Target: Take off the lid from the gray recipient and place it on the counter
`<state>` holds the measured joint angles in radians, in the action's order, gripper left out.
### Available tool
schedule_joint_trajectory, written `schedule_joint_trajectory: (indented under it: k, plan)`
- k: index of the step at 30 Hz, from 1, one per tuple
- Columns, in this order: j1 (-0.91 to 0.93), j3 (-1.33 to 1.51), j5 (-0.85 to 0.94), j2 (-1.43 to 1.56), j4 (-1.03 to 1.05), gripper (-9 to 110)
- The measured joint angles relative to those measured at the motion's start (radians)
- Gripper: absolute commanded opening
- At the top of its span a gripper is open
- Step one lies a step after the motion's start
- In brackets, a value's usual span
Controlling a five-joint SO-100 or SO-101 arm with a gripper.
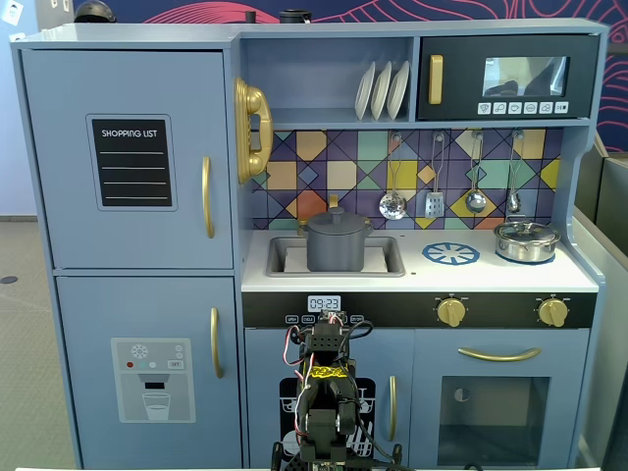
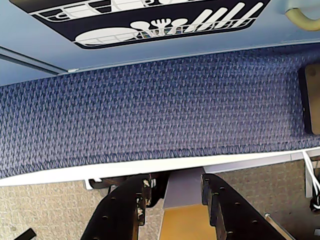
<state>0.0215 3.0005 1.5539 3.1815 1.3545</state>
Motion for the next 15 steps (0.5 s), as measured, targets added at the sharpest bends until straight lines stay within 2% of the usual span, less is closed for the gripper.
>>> schedule_joint_trajectory:
  k: [5,15]
  plan:
    - [0.057,0.0,0.0,0.0,0.0,0]
    - [0.058,0.0,0.0,0.0,0.0,0]
